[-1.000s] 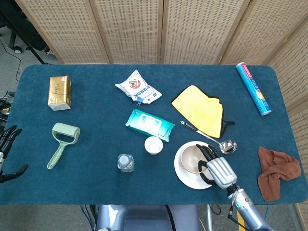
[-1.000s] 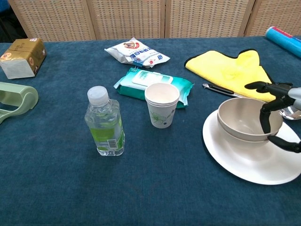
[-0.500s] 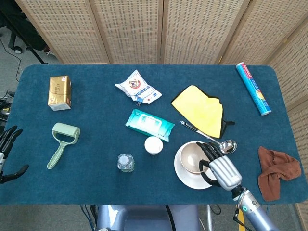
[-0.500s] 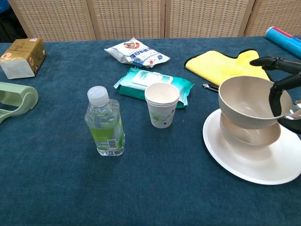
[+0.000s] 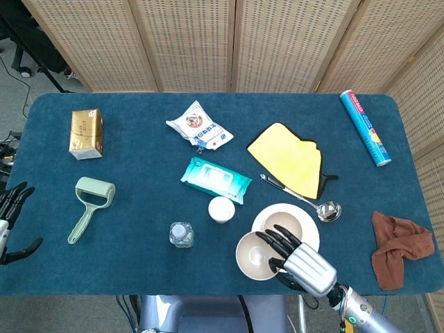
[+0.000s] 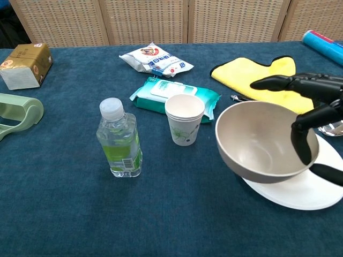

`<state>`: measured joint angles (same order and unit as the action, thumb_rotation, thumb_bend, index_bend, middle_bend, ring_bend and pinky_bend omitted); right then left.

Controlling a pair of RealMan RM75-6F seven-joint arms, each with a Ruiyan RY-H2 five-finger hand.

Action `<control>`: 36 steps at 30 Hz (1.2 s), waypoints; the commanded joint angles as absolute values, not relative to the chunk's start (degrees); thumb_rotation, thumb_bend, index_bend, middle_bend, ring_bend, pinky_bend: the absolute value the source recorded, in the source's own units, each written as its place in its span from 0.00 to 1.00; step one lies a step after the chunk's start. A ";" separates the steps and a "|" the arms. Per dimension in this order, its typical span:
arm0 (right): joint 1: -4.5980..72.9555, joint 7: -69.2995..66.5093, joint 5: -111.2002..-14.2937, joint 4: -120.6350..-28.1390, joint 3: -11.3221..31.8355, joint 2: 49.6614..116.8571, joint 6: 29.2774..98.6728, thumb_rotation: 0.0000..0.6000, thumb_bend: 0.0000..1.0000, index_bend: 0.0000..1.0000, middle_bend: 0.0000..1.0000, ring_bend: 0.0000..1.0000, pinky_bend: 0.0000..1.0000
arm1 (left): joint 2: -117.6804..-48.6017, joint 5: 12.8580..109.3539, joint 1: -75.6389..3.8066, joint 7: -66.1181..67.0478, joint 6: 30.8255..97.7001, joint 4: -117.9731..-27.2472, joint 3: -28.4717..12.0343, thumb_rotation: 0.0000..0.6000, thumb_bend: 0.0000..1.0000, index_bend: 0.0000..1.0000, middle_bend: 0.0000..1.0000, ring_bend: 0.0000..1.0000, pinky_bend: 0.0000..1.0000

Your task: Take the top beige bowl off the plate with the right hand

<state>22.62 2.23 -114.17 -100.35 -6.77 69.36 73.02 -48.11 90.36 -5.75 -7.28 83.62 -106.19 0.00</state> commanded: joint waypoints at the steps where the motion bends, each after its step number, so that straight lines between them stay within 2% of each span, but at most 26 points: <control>1: 24.13 4.98 -115.12 -99.77 -7.09 72.38 69.59 1.00 0.56 0.68 0.00 0.00 0.00 | -48.14 90.38 -5.76 -7.19 83.53 -106.27 0.05 1.00 0.24 0.00 0.00 0.00 0.00; 4: 25.11 6.58 -115.59 -98.67 -7.39 75.28 67.06 1.00 0.57 0.68 0.00 0.00 0.00 | -48.00 90.27 -5.72 -7.55 83.61 -106.25 0.02 1.00 0.24 0.00 0.00 0.00 0.00; 9: 26.11 7.03 -117.23 -95.42 -7.65 79.55 66.84 1.00 0.57 0.69 0.00 0.00 0.00 | -47.66 90.06 -5.72 -8.79 83.67 -105.96 -0.09 1.00 0.24 0.00 0.00 0.00 0.00; 18: 29.38 9.31 -114.77 -90.36 -6.34 85.29 61.33 1.00 0.57 0.70 0.00 0.00 0.00 | -47.19 90.03 -5.87 -10.43 83.48 -105.61 -0.17 1.00 0.24 0.00 0.00 0.00 0.00; 25: 30.40 9.39 -113.78 -87.74 -6.10 87.41 61.85 1.00 0.57 0.70 0.00 0.00 0.00 | -47.00 89.48 -5.95 -11.29 83.36 -105.31 -0.40 1.00 0.24 0.00 0.00 0.00 0.00; 28: 30.63 9.94 -113.85 -87.56 -6.37 87.06 62.49 1.00 0.57 0.58 0.00 0.00 0.00 | -46.94 89.36 -5.96 -11.55 83.37 -105.23 -0.47 1.00 0.24 0.00 0.00 0.00 0.00; 30: 30.80 10.51 -114.08 -87.74 -6.63 86.37 62.94 1.00 0.57 0.43 0.00 0.00 0.00 | -46.91 89.54 -5.91 -11.60 83.45 -105.21 -0.40 1.00 0.24 0.00 0.00 0.00 0.00; 33: 30.86 11.71 -113.90 -88.50 -6.92 85.35 63.16 1.00 0.57 0.28 0.00 0.00 0.00 | -46.97 89.81 -5.85 -11.34 83.54 -105.26 -0.30 1.00 0.24 0.00 0.00 0.00 0.00; 36: 30.70 13.07 -113.76 -89.45 -6.92 84.31 63.85 1.00 0.59 0.24 0.00 0.00 0.00 | -47.05 89.99 -5.79 -11.05 83.63 -105.34 -0.22 1.00 0.24 0.00 0.00 0.00 0.00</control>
<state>30.77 12.37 -113.82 -88.93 -6.88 84.90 63.42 -47.02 89.95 -5.82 -11.12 83.60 -105.31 -0.25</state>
